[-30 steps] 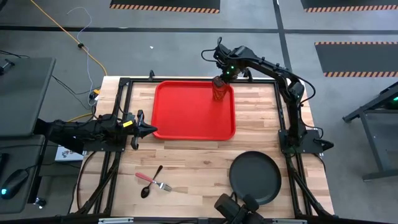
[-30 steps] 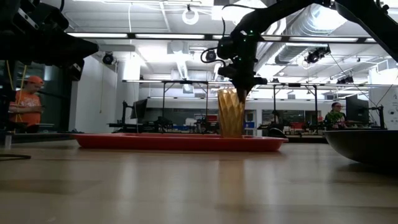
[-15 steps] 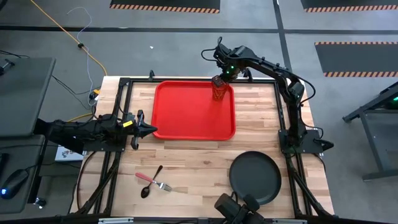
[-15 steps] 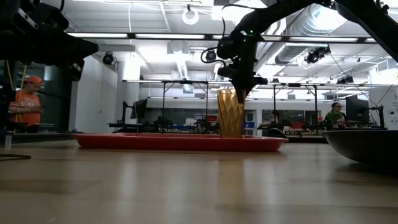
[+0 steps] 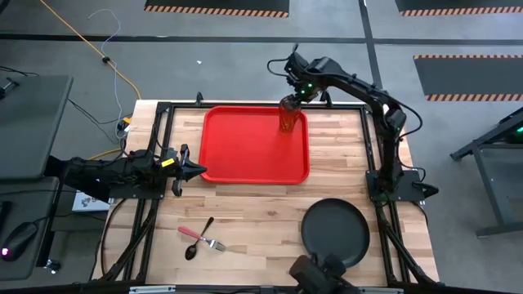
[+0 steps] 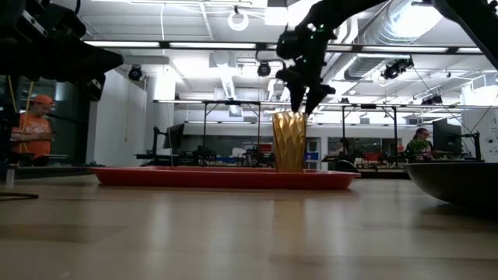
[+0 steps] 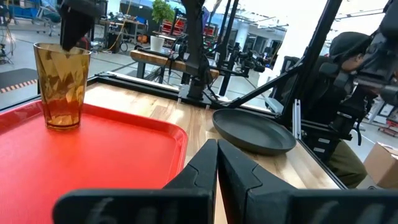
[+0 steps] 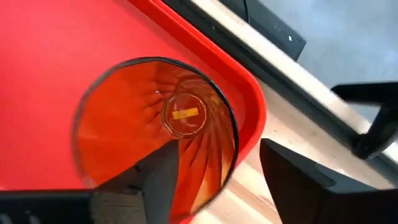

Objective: Pick and place plate/cup/fork/spoon on tray
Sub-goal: Put the black plate on the red serving tray to the bottom left of the brown cup

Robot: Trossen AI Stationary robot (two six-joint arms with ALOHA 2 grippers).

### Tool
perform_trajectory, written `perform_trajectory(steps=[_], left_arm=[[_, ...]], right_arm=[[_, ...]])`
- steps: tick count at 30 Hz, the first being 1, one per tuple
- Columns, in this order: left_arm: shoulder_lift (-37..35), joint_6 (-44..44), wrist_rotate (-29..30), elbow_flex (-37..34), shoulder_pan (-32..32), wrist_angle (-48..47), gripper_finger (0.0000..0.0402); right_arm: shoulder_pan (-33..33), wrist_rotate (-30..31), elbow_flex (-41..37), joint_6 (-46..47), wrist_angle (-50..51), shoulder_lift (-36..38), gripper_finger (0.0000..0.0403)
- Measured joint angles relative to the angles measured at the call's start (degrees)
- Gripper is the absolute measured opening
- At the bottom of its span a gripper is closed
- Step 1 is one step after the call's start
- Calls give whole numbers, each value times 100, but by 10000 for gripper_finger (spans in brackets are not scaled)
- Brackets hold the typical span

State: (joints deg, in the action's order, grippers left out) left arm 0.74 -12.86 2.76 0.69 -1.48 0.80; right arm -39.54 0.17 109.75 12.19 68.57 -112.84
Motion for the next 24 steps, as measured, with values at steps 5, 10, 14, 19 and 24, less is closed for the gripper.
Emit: perform_trajectory(steps=[5, 10, 14, 19, 24], left_arm=[[-1, 0, 0, 0, 1, 0, 3], [0, 0, -2, 0, -1, 0, 3], [1, 0, 0, 0, 1, 0, 3], [-1, 0, 0, 0, 1, 0, 3], [1, 2, 0, 0, 0, -1, 3]], right_arm=[[-117, -55, 1, -78, -2, 506, 224], [-18, -534, 2, -438, 480, 1208, 224], [313, -687, 4, -826, 1045, 1720, 224], [813, -682, 4, -879, 1628, 2203, 224], [1408, -684, 4, -933, 2011, 2550, 224]])
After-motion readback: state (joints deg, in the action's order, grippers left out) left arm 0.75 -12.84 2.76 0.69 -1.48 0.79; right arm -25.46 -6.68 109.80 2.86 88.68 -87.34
